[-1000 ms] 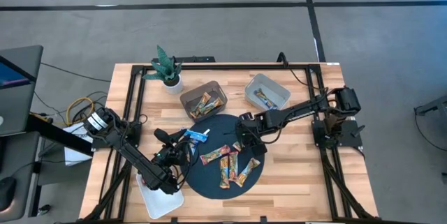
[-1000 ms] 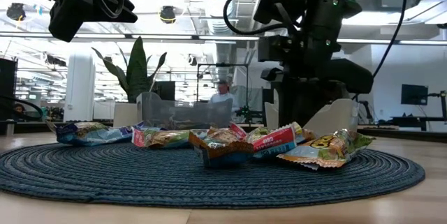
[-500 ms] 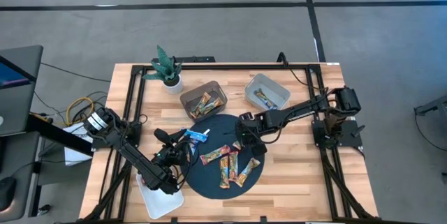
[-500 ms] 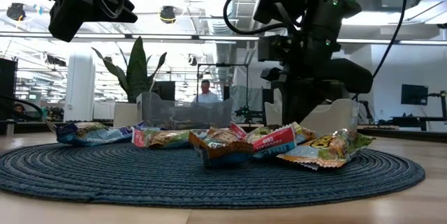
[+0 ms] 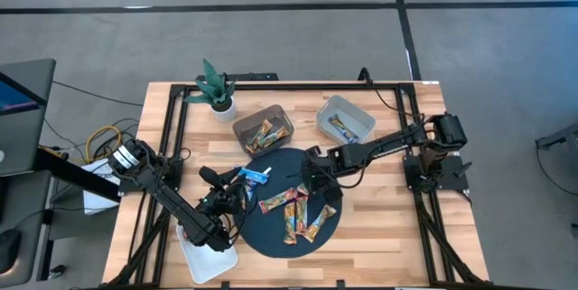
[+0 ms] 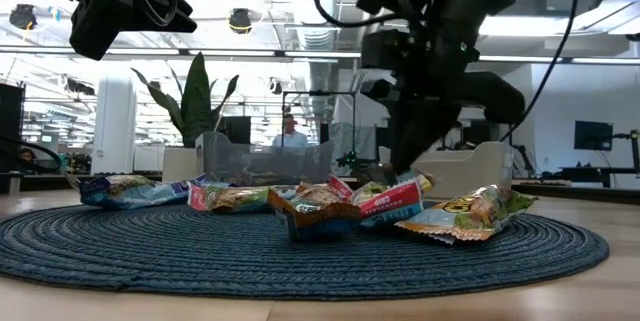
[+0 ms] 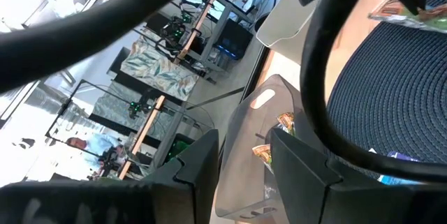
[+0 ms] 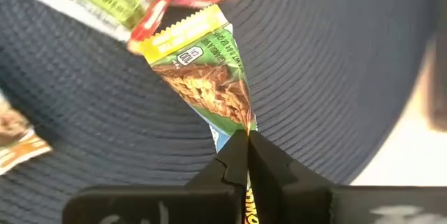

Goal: Pick and place Granola Bars by type
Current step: Put the yellow granola bar into the black bin

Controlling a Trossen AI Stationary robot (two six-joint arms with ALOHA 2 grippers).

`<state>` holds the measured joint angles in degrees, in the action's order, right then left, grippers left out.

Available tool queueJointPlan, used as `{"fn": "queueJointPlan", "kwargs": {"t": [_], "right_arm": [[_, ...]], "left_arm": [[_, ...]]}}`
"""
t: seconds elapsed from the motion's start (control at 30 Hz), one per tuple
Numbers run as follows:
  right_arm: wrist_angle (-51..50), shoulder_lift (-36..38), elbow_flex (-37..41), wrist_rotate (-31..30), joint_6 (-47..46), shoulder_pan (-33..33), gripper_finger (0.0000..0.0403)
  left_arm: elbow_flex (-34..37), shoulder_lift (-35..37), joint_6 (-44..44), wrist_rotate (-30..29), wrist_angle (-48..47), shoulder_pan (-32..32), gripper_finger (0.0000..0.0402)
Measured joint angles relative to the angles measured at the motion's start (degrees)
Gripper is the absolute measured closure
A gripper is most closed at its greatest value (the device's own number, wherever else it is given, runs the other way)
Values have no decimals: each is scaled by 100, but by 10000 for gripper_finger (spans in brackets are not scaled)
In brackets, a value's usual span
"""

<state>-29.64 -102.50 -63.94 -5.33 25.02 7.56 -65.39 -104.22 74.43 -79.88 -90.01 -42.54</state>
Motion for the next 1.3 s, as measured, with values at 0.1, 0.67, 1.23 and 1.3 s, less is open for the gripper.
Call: {"fn": "queueJointPlan", "kwargs": {"t": [0.1, 0.67, 1.23, 1.3], "right_arm": [[-1, 0, -165, -258, 152, 36, 403], [2150, 0, -759, -741, 1152, -826, 403], [3079, -210, -738, 904, 402, -2003, 403], [3436, -412, -830, 908, 305, -2038, 403]], "left_arm": [[0, 0, 0, 0, 0, 0, 276], [0, 0, -37, 109, -1, -2, 276], [0, 2, -68, 138, -3, 0, 276], [0, 2, -68, 136, 1, 1, 276]]}}
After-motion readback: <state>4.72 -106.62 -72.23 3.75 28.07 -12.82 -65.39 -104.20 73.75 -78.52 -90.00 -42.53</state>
